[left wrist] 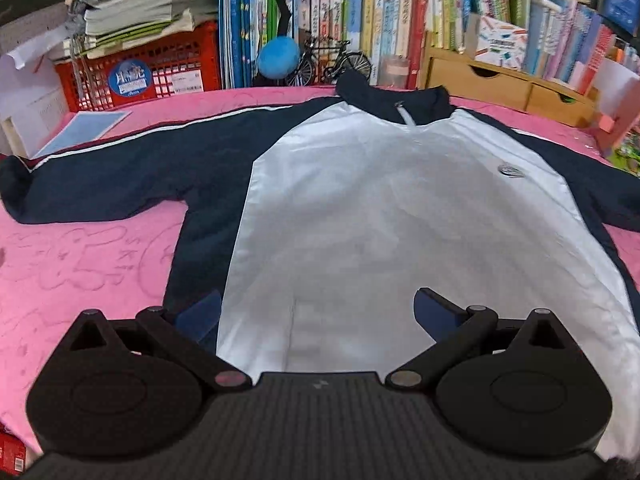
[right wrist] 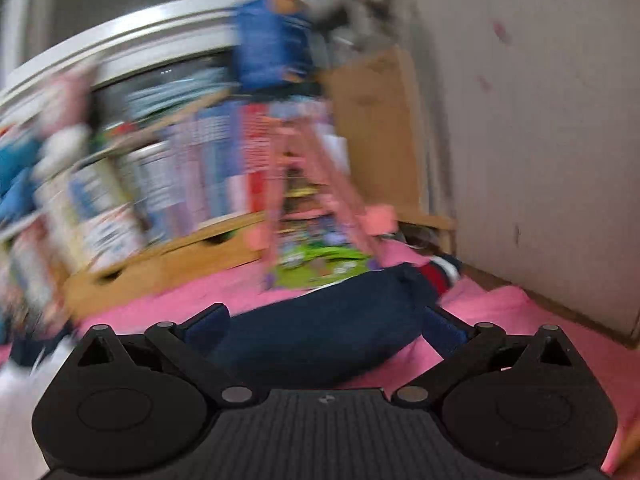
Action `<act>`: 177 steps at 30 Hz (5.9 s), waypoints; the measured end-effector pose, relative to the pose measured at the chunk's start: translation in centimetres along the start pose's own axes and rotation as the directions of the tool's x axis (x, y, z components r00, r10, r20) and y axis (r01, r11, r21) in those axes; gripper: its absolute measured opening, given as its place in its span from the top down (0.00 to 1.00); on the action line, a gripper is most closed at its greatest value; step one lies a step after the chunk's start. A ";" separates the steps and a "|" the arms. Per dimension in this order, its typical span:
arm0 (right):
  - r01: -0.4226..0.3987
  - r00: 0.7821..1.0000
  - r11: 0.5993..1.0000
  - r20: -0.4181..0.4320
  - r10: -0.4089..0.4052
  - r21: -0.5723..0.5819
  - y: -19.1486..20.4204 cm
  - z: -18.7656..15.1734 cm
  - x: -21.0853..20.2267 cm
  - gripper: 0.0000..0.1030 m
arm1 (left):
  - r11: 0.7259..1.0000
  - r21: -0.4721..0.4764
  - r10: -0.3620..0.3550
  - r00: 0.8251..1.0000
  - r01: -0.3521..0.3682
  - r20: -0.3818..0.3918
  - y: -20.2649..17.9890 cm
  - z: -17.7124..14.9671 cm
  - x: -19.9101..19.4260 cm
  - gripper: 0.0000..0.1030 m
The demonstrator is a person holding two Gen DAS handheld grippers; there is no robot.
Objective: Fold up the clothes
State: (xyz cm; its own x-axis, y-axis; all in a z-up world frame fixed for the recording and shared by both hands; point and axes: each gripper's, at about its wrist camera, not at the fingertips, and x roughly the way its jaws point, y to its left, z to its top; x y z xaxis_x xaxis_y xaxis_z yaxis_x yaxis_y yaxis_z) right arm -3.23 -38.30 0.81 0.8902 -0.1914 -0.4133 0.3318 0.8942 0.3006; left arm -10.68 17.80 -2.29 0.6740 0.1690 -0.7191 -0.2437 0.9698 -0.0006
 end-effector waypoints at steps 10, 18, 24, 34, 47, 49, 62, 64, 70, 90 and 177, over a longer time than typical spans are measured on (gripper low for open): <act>0.157 0.978 0.987 -0.143 -0.152 0.025 -3.8 0.9 13.3 0.09 | 0.996 -0.080 0.032 0.999 -0.033 -0.010 2.1 0.1 4.0 0.00; 0.188 0.977 0.980 -0.117 -0.180 0.064 -3.4 0.6 13.8 0.76 | 0.996 -0.051 0.069 0.997 -0.067 0.043 1.5 -0.4 4.8 0.00; 0.059 0.991 0.994 0.126 -0.047 -0.093 4.7 1.6 5.9 0.79 | 0.997 -0.051 0.060 0.994 -0.055 0.094 1.5 -0.8 4.9 0.00; -0.578 0.780 0.625 -0.131 0.612 -0.525 34.5 -7.8 -2.9 0.79 | 0.996 -0.077 0.043 0.993 -0.035 0.110 2.0 -0.8 4.7 0.00; -0.774 0.631 0.530 -0.496 0.597 -0.346 36.0 -15.2 -2.1 0.09 | 0.995 -0.104 0.015 0.992 -0.002 0.128 2.6 -0.9 4.4 0.00; -0.741 0.666 0.588 -0.470 0.579 -0.326 33.0 -14.1 -2.4 0.08 | 0.994 -0.105 0.011 0.992 0.003 0.127 2.7 -0.8 4.3 0.00; -0.576 0.815 0.701 -0.366 0.450 -0.421 25.5 -17.1 -2.7 0.07 | 0.941 -0.194 -0.254 0.957 0.278 0.140 3.2 7.0 5.2 0.00; -0.544 0.839 0.681 -0.333 0.430 -0.490 25.8 -17.7 -3.1 0.06 | 0.956 -0.133 -0.242 0.960 0.260 0.140 1.8 7.5 6.3 0.00; -0.526 0.850 0.672 -0.314 0.422 -0.522 25.5 -18.6 -3.1 0.03 | 0.932 0.001 -0.356 0.912 0.363 0.203 -0.7 7.3 8.1 0.05; -0.486 0.872 0.705 -0.343 0.350 -0.517 25.8 -18.7 -2.2 0.00 | 0.914 -0.048 -0.392 0.906 0.404 0.163 -1.6 8.0 10.2 0.30; -0.183 0.981 0.732 -0.175 0.089 -0.656 21.0 -15.1 1.9 0.00 | 0.982 -0.147 -0.088 0.978 0.117 0.191 8.3 9.7 15.0 0.81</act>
State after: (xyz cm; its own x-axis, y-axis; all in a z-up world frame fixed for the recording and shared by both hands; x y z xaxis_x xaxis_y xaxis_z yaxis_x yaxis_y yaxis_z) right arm 0.68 -13.80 -6.66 0.8481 -0.0372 -0.5285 -0.1253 0.9552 -0.2682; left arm 4.13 30.11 -6.36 0.8133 0.1138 -0.5705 -0.2635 0.9464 -0.1869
